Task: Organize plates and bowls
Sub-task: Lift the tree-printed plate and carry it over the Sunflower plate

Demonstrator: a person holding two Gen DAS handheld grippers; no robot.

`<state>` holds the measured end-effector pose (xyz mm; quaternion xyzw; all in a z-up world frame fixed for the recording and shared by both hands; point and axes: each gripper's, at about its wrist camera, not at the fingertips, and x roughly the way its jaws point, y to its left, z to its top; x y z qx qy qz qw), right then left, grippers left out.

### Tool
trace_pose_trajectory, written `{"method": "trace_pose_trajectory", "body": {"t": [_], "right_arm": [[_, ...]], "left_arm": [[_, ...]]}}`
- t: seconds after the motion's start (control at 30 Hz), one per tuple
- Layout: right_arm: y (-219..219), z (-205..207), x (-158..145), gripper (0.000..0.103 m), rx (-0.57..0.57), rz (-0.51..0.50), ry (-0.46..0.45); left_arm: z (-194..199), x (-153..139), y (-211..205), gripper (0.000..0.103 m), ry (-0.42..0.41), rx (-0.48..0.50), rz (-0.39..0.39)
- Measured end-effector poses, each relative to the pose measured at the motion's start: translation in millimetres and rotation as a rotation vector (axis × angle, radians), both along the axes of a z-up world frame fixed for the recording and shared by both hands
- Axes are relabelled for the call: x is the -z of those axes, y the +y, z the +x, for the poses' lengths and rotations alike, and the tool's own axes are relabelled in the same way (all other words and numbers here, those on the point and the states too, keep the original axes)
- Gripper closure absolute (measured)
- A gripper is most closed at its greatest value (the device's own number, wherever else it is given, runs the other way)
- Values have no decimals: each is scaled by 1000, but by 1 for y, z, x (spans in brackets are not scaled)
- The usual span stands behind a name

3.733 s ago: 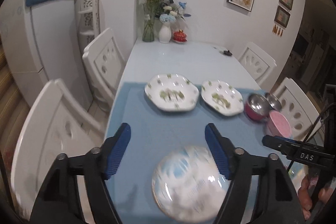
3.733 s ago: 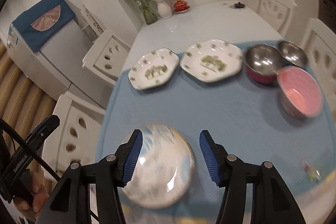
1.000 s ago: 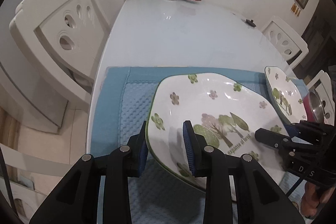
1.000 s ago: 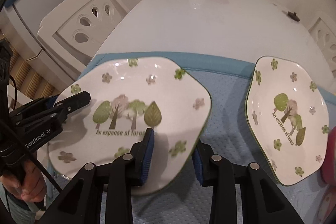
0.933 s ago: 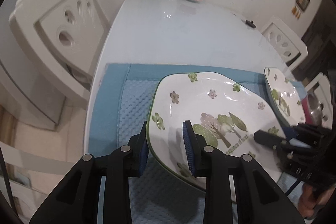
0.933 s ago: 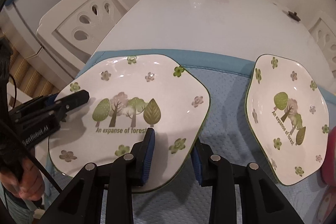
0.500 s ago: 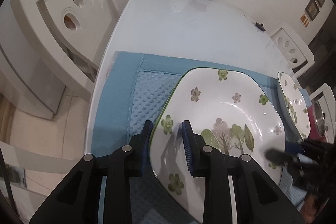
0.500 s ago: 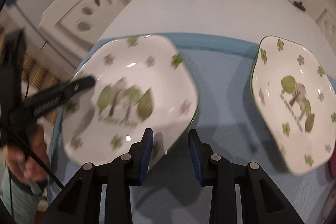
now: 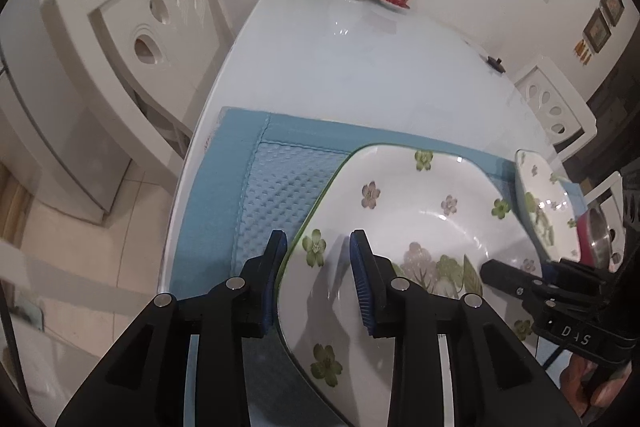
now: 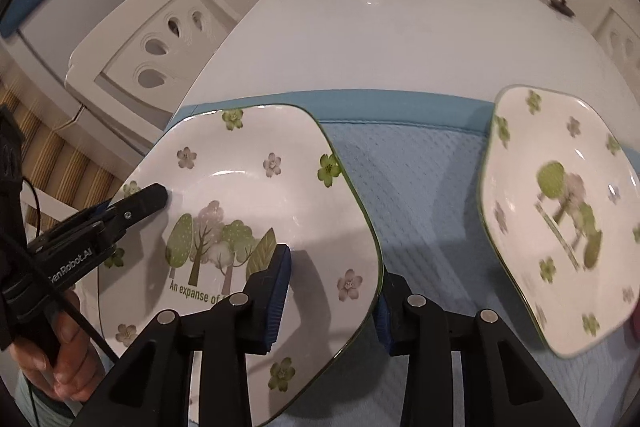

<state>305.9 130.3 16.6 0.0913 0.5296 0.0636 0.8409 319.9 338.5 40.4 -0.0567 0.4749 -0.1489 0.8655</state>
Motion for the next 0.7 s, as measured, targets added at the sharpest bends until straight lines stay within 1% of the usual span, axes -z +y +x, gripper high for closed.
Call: {"method": "trace_pose_trajectory", "body": {"t": [0.1, 0.23, 0.33, 0.47, 0.6, 0.7], "right_arm": [[-3, -13, -12, 67, 28, 14, 3], [-2, -38, -34, 67, 41, 13, -21], [-1, -62, -49, 67, 42, 15, -24], [-2, -106, -67, 67, 48, 9, -29], [-4, -151, -72, 67, 74, 19, -17], [-5, -184, -68, 67, 82, 27, -1]], "left_arm": [[-15, -16, -1, 74, -21, -9, -10], [-43, -38, 0, 74, -49, -7, -25], [-69, -52, 1, 74, -65, 3, -30], [-106, -66, 0, 74, -75, 34, -30], [-144, -73, -5, 74, -80, 69, -8], [-170, -71, -6, 74, -70, 90, 1]]}}
